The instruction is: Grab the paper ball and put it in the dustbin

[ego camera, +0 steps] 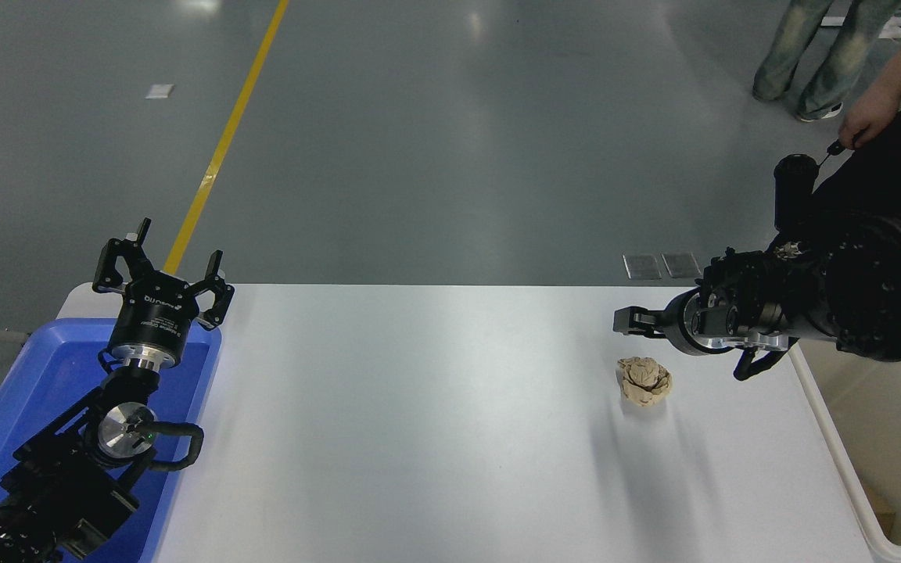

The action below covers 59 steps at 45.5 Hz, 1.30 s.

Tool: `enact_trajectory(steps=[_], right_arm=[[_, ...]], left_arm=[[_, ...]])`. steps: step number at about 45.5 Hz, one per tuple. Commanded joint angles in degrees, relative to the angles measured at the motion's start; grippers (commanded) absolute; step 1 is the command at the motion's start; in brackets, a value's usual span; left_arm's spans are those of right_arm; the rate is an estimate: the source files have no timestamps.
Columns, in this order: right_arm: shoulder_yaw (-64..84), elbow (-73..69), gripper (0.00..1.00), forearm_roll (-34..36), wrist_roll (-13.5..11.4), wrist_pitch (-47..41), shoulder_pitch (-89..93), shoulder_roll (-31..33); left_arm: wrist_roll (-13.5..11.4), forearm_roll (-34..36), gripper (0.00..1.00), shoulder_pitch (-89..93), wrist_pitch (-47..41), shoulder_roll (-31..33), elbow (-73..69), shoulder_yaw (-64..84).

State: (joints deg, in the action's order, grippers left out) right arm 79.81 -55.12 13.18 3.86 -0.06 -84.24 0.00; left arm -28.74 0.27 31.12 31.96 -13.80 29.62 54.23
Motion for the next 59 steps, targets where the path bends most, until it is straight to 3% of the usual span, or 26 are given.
enact_trajectory(steps=[1, 39, 59], right_arm=[[-2.6, 2.7, 1.0, 0.7, 0.0, 3.2, 5.7, 0.0], [-8.5, 7.2, 1.0, 0.4, 0.1, 11.5, 14.4, 1.1], [-9.2, 7.0, 0.92, -0.6, 0.2, 20.4, 17.4, 0.9]], left_arm=[[0.0, 0.0, 0.98, 0.0, -0.1, 0.0, 0.0, 0.0], [0.0, 0.0, 0.98, 0.0, 0.0, 0.0, 0.0, 0.0], [0.0, 0.0, 0.98, 0.0, 0.0, 0.0, 0.0, 0.0]])
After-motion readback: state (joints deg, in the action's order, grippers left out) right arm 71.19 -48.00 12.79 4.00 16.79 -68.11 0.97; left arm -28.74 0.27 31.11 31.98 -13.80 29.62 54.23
